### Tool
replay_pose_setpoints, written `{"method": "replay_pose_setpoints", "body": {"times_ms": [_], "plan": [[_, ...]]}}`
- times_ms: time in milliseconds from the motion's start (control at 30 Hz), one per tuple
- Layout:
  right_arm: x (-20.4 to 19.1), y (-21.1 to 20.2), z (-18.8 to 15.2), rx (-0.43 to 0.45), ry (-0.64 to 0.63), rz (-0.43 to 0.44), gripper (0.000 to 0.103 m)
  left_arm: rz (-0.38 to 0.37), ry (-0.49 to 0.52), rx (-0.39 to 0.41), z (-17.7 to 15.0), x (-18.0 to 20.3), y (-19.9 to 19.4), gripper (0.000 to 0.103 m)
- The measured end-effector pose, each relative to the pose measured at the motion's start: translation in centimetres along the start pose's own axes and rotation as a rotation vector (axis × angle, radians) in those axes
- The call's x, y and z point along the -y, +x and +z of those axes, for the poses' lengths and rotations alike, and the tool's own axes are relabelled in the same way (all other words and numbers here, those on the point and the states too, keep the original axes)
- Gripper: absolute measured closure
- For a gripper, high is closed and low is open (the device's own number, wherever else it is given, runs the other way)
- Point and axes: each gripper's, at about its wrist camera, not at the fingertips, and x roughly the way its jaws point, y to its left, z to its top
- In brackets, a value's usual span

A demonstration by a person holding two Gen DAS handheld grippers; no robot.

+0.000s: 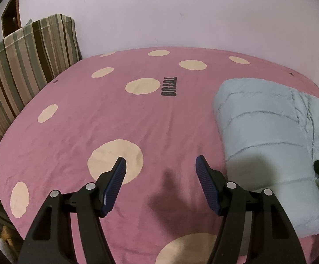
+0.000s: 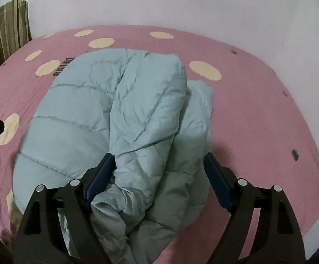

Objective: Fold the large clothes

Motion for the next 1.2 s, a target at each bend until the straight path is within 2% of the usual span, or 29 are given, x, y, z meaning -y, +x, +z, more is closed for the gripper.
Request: {"method": "replay_pose_setpoints", "body": {"times_ms": [33,100,133,200,300,467,567,767,1000,1200], "plan": [[0.1,0.1,-0.1,-0.008,0.006,0.017,0.031,-0.004,0.003,-0.001,0.0,0.2,0.1,0.038],[0.1,0.7,-0.3,-0.043,0.022,0.078,0.054,-0.010,0.006,-0.004,0.0,0.4,0.2,0.038],[0.0,0.8,-0.3,-0.051,0.025,0.094,0.058,-0.016,0.008,-0.006,0.0,0.6,0.2,0.038],[-0.4,0.9,-0.3,-0.055,0.000,0.099,0.081,-0.029,0.010,-0.010,0.0,1.1,0.2,0.038],[0.0,0.4,0.0,-0.030,-0.013,0.074,0.091,-0.074,0.012,-0.014,0.3,2.1,0.0,0.038],[1.8,1.0,0.0,-0.036,0.007,0.054,0.094,-0.186,0.025,-0.028,0.9,4.9,-0.3,0.038],[2.7,2.1,-0.5,-0.052,0.009,0.041,0.094,-0.221,0.060,-0.045,0.8,7.1,0.1,0.038],[4.7,5.3,-1.1,-0.087,0.041,0.055,0.094,-0.201,0.159,-0.059,0.3,10.9,1.9,0.038],[6.1,8.2,-1.3,-0.142,0.076,0.123,0.093,-0.205,0.186,-0.117,0.0,12.8,4.8,0.038],[6.2,9.1,-1.9,-0.125,0.090,0.133,0.093,-0.208,0.199,-0.139,-0.5,13.6,6.9,0.038]]}}
